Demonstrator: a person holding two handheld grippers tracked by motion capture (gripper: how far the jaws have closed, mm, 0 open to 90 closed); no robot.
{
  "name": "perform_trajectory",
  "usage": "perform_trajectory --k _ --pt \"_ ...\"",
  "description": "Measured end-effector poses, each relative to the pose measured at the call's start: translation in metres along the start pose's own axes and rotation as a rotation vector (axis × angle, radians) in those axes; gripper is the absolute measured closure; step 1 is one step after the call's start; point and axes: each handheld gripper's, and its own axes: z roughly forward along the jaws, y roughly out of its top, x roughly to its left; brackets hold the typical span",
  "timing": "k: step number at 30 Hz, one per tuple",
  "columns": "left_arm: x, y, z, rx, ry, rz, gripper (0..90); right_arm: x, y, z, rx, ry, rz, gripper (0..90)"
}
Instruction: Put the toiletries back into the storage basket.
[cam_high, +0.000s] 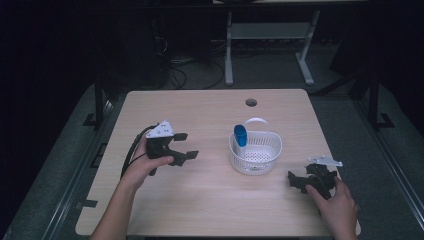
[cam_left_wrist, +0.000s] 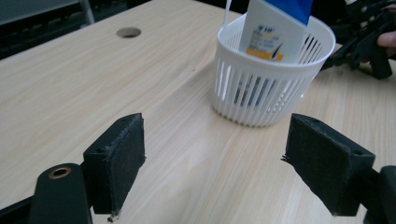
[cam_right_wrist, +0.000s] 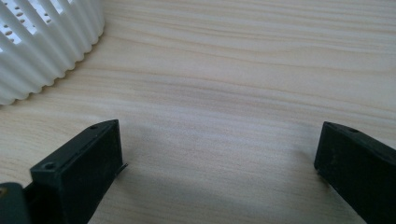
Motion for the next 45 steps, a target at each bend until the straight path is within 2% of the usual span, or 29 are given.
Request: perform_trajectory --k 7,18,31,36,38,45 --pt "0.002 -0.017 -0.013 0.027 0.035 -0.017 20.1 0.000 0.000 0.000 0.000 0.000 0.000 0.5" --pt "0.006 -0.049 -0.029 0.079 0.083 -0.066 20.1 0.000 0.000 0.000 0.000 0.000 0.000 0.4" --pt "0.009 -0.084 -0.043 0.178 0.164 -0.094 20.0 0.000 0.000 0.000 0.000 0.000 0.000 0.4" --pt "0.012 -0.095 -0.045 0.205 0.180 -0.111 19.9 0.000 0.000 0.000 0.000 0.000 0.000 0.4" --pt "0.012 -0.098 -0.045 0.210 0.170 -0.108 20.0 0.000 0.000 0.000 0.000 0.000 0.000 0.5" --pt "0.013 -0.108 -0.044 0.262 0.199 -0.090 19.9 0.000 0.000 0.000 0.000 0.000 0.000 0.5"
